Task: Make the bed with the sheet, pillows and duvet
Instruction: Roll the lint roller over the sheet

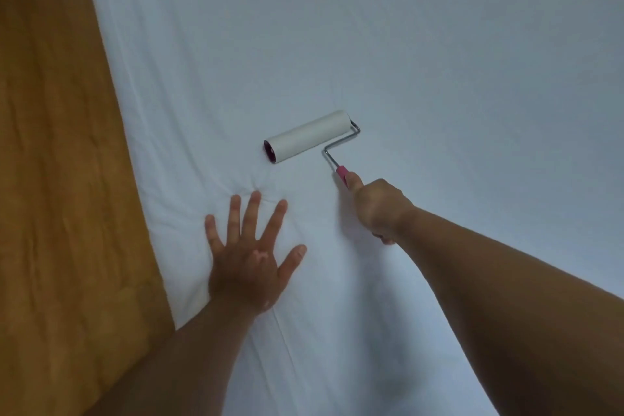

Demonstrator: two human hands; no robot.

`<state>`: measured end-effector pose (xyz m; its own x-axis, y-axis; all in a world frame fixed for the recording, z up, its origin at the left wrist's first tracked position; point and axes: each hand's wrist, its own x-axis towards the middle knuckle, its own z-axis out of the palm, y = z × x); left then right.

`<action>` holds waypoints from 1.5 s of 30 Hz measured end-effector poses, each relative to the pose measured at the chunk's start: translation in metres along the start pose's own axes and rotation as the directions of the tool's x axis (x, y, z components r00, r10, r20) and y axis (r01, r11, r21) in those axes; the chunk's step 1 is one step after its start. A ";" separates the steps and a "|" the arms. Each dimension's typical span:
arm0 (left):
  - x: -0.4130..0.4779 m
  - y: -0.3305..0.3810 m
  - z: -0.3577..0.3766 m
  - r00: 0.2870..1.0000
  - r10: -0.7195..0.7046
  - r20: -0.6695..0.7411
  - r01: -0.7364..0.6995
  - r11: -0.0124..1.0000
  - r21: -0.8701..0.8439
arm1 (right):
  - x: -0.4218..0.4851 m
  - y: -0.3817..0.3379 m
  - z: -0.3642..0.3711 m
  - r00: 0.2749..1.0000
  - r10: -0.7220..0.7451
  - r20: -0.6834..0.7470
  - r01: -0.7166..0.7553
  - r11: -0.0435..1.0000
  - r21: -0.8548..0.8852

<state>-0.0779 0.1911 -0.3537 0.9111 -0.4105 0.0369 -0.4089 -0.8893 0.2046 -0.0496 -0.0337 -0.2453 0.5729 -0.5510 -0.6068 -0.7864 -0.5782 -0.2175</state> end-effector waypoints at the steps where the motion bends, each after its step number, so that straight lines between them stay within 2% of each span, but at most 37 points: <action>1: 0.000 0.000 0.000 1.000 -0.001 -0.010 0.001 1.000 0.006 | -0.004 0.011 0.002 1.000 0.019 0.003 -0.019 1.000 -0.007; 4: 0.000 0.000 0.002 0.999 -0.001 -0.048 0.002 0.999 0.034 | -0.020 0.051 0.010 1.000 0.031 0.000 -0.031 0.998 -0.057; 8: -0.004 0.002 -0.003 0.998 -0.018 -0.067 0.024 0.995 0.100 | -0.051 0.116 0.021 0.983 -0.147 0.109 0.169 0.959 -0.229; 12: -0.020 0.018 -0.012 0.993 -0.116 0.003 0.115 0.992 0.055 | -0.091 0.180 0.033 0.964 -0.205 0.171 0.249 0.924 -0.290; 16: -0.062 0.042 -0.017 0.975 -0.162 0.154 0.151 0.985 0.080 | -0.135 0.242 0.042 0.945 -0.276 0.172 0.319 0.894 -0.314; 20: -0.108 0.068 -0.025 0.963 -0.191 0.191 0.181 0.981 0.071 | -0.174 0.302 0.053 0.931 -0.317 0.178 0.362 0.852 -0.377; 28: -0.169 0.109 -0.028 0.951 -0.229 0.208 0.212 0.972 0.102 | -0.240 0.402 0.070 0.943 -0.265 0.201 0.322 0.880 -0.350; 38: -0.222 0.143 -0.028 0.950 -0.225 0.215 0.197 0.970 0.145 | -0.316 0.514 0.087 0.960 -0.209 0.186 0.269 0.872 -0.409; 42: -0.240 0.159 -0.023 0.943 -0.248 0.224 0.211 0.961 0.177 | -0.345 0.551 0.094 0.967 -0.210 0.141 0.246 0.910 -0.333; 45: -0.253 0.166 -0.020 0.948 -0.235 0.215 0.197 0.963 0.183 | -0.365 0.576 0.097 0.994 -0.060 0.091 0.074 0.984 -0.163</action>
<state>-0.3751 0.1511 -0.3094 0.9488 -0.2236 -0.2231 -0.2235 -0.9744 0.0259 -0.7344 -0.1072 -0.2228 0.5954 -0.4580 -0.6600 -0.6933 -0.7080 -0.1341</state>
